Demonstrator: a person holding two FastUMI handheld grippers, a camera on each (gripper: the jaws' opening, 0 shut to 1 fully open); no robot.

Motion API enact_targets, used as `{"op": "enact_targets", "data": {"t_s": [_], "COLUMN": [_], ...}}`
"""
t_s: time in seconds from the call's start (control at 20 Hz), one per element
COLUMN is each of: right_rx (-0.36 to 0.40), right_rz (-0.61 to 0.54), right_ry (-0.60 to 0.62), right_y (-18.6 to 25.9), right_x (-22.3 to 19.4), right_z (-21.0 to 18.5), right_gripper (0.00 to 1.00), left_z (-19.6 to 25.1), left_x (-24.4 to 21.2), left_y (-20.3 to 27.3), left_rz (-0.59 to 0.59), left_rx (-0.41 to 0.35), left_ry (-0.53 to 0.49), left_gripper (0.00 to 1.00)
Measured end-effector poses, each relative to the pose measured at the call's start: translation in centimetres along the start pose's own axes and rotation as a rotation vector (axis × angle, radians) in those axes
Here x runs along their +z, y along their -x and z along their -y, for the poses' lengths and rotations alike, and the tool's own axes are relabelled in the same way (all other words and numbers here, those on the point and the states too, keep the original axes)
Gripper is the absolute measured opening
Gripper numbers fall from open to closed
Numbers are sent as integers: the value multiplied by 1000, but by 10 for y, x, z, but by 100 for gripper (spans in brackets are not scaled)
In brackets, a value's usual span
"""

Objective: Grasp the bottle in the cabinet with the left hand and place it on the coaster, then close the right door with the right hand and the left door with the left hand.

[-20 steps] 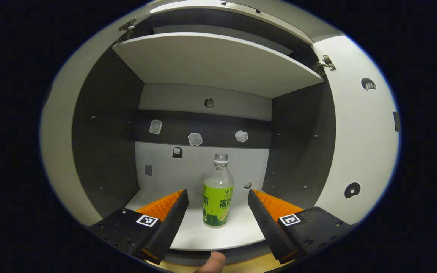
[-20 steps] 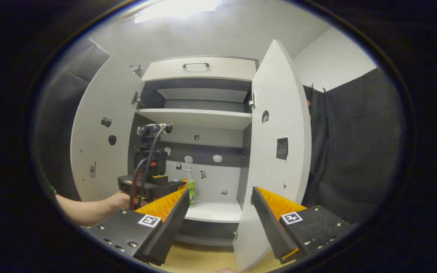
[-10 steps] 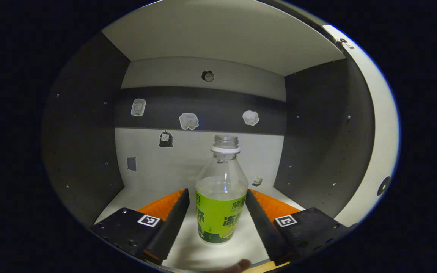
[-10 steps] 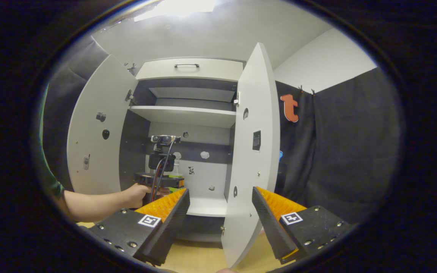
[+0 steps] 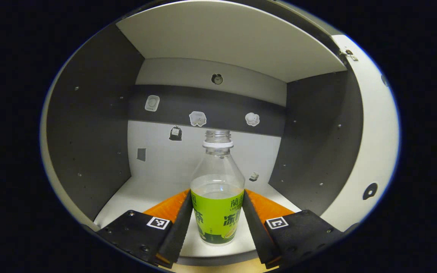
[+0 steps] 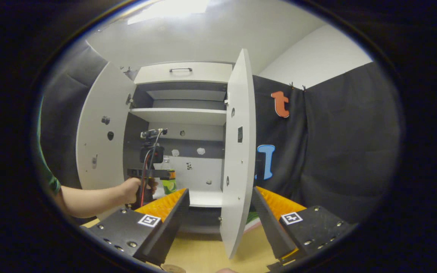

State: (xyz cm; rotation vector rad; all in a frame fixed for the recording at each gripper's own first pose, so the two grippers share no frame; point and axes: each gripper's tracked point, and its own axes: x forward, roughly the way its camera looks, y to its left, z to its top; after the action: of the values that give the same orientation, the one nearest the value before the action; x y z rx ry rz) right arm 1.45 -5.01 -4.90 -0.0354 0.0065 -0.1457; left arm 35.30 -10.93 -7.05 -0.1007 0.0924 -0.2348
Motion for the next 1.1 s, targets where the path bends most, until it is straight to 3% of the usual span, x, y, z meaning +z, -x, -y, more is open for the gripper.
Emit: {"op": "enact_targets", "data": {"t_s": [0.35, 0.6, 0.85, 1.1], "right_rx": [-5, -9, 47, 101], "right_rz": [16, 42, 44, 45], "right_ry": [25, 37, 19, -40], "right_y": [38, 59, 69, 69], "right_x": [7, 8, -2, -6], "right_z": [23, 42, 46, 41], "right_gripper": [99, 99, 99, 100], "left_z": [10, 12, 30, 40], "left_x": [6, 18, -16, -54], "left_y": [109, 188, 261, 311], "left_rz": [53, 143, 108, 106], "left_rx": [-24, 35, 62, 75], "left_ry": [-21, -36, 5, -38], "left_gripper": [77, 77, 77, 77]}}
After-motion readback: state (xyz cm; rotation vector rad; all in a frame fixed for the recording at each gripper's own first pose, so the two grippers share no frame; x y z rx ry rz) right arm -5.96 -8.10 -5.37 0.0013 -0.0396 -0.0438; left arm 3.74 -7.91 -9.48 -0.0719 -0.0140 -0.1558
